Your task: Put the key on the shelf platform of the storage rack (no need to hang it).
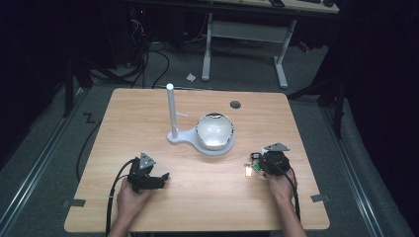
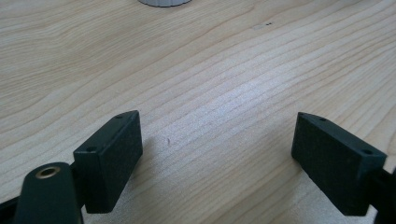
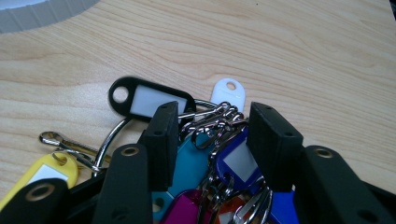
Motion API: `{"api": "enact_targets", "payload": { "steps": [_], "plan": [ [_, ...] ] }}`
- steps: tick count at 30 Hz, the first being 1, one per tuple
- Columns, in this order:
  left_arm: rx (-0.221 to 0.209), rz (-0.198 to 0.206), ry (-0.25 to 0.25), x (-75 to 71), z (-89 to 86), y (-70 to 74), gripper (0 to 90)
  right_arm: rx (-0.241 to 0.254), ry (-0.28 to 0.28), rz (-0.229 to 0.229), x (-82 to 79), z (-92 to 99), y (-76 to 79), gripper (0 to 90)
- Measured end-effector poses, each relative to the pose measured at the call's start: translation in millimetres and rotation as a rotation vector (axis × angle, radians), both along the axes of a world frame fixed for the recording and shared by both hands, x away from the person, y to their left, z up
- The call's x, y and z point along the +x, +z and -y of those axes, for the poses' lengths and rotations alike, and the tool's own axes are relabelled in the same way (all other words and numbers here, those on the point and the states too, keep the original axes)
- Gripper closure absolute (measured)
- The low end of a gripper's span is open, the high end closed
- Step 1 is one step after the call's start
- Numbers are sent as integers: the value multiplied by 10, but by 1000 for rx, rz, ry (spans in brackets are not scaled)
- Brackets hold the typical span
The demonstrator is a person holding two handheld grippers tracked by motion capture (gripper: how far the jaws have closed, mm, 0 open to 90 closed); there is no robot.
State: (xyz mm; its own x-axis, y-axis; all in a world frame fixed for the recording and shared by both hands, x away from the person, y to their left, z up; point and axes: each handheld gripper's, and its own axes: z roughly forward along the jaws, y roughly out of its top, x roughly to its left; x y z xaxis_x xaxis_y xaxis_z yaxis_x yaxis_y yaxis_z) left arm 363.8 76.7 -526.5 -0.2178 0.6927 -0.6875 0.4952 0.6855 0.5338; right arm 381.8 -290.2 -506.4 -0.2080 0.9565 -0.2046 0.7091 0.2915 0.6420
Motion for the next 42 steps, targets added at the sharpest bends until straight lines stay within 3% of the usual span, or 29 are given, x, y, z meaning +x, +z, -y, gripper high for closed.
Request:
{"api": "enact_targets", "payload": {
  "steps": [3,9,12,21,25,27,35,42],
  "plan": [
    [3,3,-2,1,-3,-1,166,-14,30,5,1,-8,18,650],
    [1,1,-1,1,-1,0,166,27,45,5,-5,19,23,733],
    [1,1,0,1,-1,0,166,36,52,5,-4,23,17,739],
    [1,1,-1,1,-1,0,166,140,37,17,-34,121,28,766],
    [1,1,0,1,-1,-1,166,157,42,29,-48,135,63,787],
    [2,1,0,1,-2,-1,166,160,46,58,-75,149,105,900],
    [2,2,-1,1,-2,-1,166,165,56,57,-89,173,135,900],
    [1,1,1,1,-1,0,166,200,65,94,-107,207,255,900]
  ]
}}
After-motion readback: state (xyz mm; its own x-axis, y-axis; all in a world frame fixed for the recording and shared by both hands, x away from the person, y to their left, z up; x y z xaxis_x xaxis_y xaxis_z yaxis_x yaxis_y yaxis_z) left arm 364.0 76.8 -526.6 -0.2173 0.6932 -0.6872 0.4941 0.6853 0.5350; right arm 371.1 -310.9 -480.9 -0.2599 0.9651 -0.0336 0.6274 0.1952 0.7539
